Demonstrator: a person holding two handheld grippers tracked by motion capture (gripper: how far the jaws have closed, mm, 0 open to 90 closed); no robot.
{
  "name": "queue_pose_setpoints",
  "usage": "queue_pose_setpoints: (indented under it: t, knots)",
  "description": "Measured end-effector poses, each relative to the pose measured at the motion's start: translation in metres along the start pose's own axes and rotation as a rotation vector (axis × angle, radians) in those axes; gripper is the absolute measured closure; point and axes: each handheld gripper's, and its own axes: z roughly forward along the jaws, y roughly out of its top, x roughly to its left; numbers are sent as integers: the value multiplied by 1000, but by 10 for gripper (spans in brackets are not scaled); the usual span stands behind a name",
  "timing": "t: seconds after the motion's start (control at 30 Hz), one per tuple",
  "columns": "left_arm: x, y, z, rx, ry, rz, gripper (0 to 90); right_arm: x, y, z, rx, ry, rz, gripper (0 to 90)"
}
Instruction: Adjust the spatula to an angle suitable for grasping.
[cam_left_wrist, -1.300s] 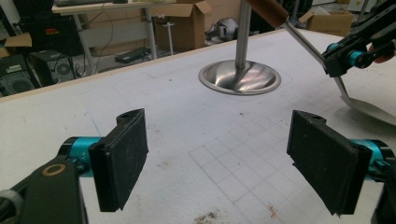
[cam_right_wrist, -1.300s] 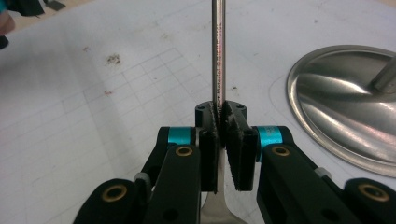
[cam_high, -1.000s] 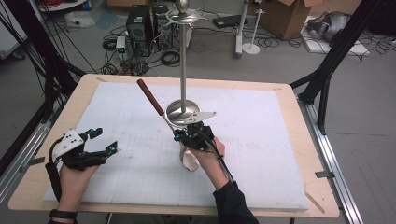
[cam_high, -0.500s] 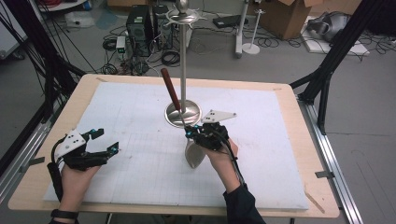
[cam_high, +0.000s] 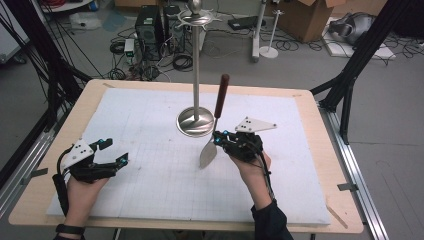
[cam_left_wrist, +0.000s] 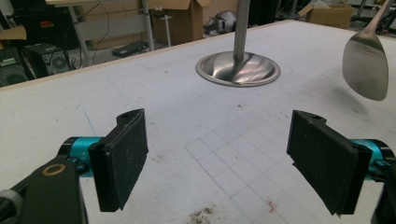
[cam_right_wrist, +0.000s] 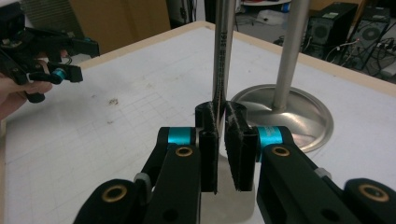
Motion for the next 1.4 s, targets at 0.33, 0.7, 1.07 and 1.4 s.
queue_pose_setpoints:
  t: [0.33,0.7,1.07,1.4]
  knots:
    - [0,-3,2,9,-5,-1,207,-5,2,-20,-46,-28,1,839]
    - [1,-3,2,10,0,-5,207,-11,1,-37,-82,-58,11,839]
    - [0,-4,3,15,-2,-1,207,-14,3,-49,-124,-72,26,839]
    - [0,-3,2,13,-2,-1,207,-15,7,-56,-157,-71,31,839]
